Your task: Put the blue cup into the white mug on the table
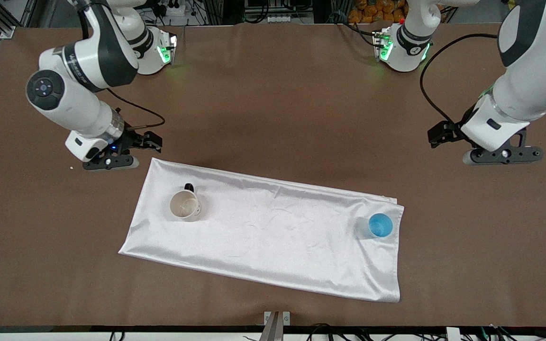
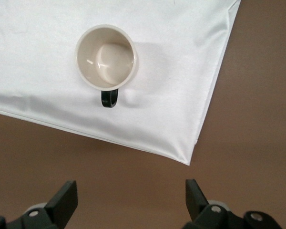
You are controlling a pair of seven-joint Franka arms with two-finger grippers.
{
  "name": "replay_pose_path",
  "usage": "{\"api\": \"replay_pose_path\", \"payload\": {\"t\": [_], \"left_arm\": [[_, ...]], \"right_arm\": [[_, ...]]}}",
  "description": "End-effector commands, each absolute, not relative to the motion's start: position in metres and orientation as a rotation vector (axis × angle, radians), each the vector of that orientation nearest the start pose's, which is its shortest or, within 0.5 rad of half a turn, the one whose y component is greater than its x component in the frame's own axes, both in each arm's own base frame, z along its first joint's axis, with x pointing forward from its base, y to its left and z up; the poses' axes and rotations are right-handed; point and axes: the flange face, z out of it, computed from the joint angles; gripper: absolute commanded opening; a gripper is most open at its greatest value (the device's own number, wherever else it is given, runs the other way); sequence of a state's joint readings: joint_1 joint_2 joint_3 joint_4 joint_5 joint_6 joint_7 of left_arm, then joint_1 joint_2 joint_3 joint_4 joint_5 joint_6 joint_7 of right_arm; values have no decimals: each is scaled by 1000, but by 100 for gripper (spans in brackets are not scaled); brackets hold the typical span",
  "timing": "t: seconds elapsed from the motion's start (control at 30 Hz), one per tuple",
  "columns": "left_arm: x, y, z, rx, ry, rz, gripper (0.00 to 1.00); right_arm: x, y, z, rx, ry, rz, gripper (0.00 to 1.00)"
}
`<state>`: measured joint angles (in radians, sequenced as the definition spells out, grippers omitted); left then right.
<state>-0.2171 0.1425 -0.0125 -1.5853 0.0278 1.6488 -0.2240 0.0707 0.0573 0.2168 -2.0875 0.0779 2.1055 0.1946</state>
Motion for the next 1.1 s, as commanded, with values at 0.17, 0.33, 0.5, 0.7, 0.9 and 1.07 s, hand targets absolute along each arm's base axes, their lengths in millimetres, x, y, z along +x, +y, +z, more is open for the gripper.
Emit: {"api": "replay_pose_path", "payload": {"t": [0.17,0.33,0.5,0.7,0.9,1.07], "left_arm": [[617,-158,479,-3101,73,108,100],[634,-164,445,-3108,81,71,100],[647,-178,410,-3098,109,30,100],[656,-194,383,-3097,146,-28,100],[666,-199,358,-3089,183,-83,100],[671,-208,341,-3095,206,-115,100]], "right_arm": [[516,204,323,-3111,-99,53,100],[521,213,295,-3120,-164,28,100],[528,219,272,-3114,-220,-46,100],[538,224,264,-3121,-281,-96,100],[556,226,258,-3111,-267,-109,100],[569,228,249,-3112,-281,-118,100]]}}
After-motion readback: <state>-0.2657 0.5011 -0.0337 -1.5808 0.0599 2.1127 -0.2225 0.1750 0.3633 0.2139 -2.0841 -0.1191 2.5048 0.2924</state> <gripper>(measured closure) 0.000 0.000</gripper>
